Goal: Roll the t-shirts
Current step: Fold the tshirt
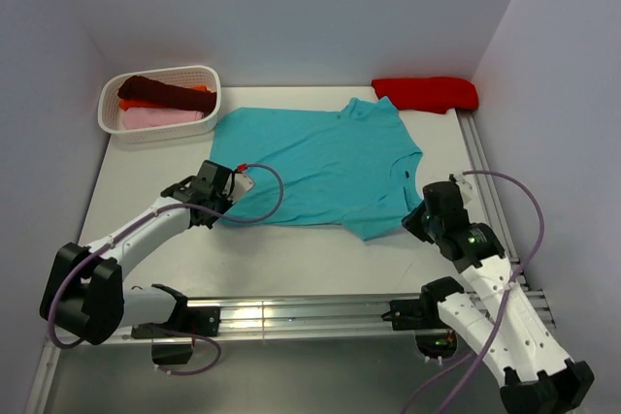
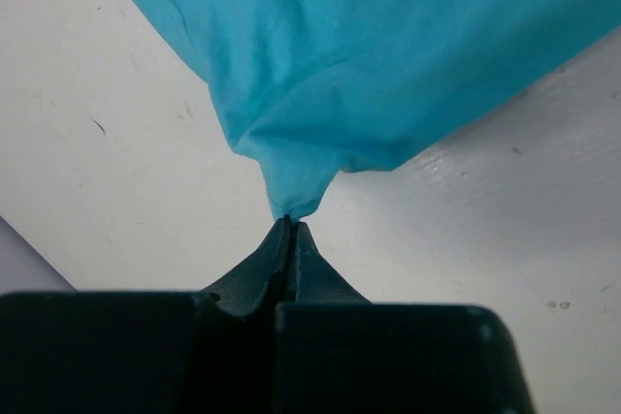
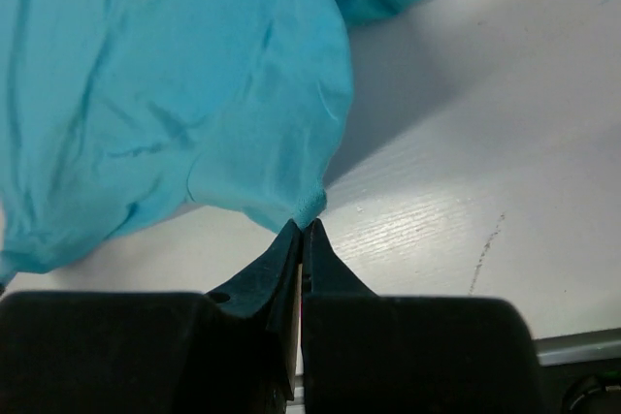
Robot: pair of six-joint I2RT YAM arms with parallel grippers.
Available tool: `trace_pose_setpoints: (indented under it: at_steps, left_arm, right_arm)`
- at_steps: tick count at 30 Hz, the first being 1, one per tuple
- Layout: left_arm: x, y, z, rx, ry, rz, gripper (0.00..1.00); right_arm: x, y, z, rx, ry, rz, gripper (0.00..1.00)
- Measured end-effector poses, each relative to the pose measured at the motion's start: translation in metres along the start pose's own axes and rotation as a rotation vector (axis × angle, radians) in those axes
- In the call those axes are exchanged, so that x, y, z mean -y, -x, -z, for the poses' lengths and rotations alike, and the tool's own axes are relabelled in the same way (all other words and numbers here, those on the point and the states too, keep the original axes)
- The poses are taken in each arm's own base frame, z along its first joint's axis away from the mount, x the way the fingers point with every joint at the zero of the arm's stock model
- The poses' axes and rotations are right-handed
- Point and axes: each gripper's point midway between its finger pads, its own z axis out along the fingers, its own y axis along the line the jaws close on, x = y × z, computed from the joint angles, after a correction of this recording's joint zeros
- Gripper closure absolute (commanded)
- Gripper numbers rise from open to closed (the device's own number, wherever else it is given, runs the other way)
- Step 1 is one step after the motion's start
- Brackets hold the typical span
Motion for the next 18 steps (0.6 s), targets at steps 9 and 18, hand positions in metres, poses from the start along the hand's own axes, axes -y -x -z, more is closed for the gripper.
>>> trace_pose_setpoints:
  at_steps: [9,18]
  left_arm:
    - [-0.011,-0.01,0.009,0.027,0.02,-0.008,1.0]
    - [-0.017,-0.023,0.012,0.014,0.017,-0.04,1.0]
  right_arm:
    - [-0.005,0.016,0.043,0.077,0.078,-0.041,1.0]
    - [0.001,0.009,0.052,0.065,0.091,-0.055,1.0]
